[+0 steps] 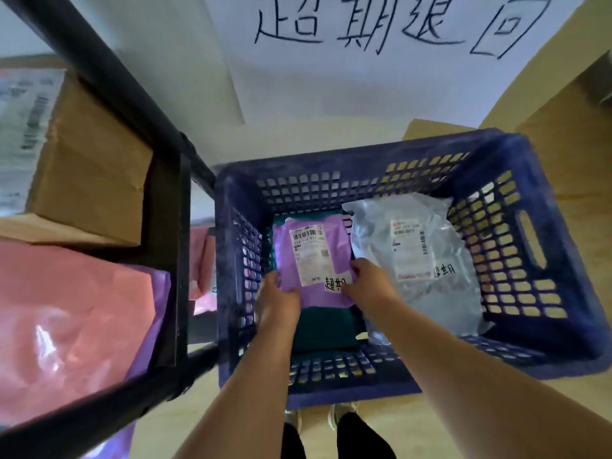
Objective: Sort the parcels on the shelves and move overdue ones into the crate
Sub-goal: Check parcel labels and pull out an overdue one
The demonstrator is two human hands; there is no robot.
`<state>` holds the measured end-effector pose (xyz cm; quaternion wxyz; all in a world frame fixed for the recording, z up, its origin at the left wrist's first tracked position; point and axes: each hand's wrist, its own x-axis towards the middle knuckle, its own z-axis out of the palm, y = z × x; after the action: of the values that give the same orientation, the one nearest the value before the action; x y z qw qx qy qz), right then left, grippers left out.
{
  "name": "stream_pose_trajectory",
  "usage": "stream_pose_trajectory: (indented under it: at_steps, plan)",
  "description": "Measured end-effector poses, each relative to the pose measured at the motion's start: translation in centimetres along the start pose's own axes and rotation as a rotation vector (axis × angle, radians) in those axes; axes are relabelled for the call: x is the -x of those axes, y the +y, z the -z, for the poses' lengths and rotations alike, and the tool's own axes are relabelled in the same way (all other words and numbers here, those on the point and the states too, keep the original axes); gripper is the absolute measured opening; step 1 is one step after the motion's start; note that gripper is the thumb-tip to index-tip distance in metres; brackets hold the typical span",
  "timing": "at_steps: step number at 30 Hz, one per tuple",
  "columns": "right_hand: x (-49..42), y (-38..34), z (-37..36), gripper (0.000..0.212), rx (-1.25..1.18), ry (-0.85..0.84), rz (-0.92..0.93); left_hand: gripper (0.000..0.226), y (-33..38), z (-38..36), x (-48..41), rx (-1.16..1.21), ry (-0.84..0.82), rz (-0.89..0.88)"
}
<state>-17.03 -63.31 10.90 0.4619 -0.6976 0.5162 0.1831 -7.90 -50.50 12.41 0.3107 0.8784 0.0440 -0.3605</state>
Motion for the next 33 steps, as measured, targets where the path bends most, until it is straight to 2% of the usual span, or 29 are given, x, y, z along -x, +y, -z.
stream_pose_trajectory:
  at_steps: [4,7,14,23,28,33]
  plan:
    - [-3.2,-0.2,-1.5,0.036,0.081,-0.002,0.04,0.03,-0.6,-1.1,-3.2,-0.003,-0.02,0.002]
    - [-4.6,0.0,-2.5,0.032,0.129,-0.049,0.032,0.022,-0.9,-1.6,-4.4,0.008,-0.074,0.073]
    - [-5.0,0.2,-3.5,0.047,0.068,-0.134,0.006,0.061,-1.1,-1.5,-5.2,-0.048,-0.197,0.116]
    - [-0.5,-1.5,-0.5,0.05,0.011,-0.085,0.043,0.056,0.5,0.4,0.1,-0.133,-0.186,-0.018]
    - [4.9,-3.4,2.0,0.046,-0.029,-0.048,0.085,0.044,2.6,3.4,5.6,-0.115,-0.212,-0.12]
    - [10.5,-4.3,3.8,0.044,-0.086,0.007,0.116,0.047,3.2,6.2,10.1,-0.16,-0.24,-0.151]
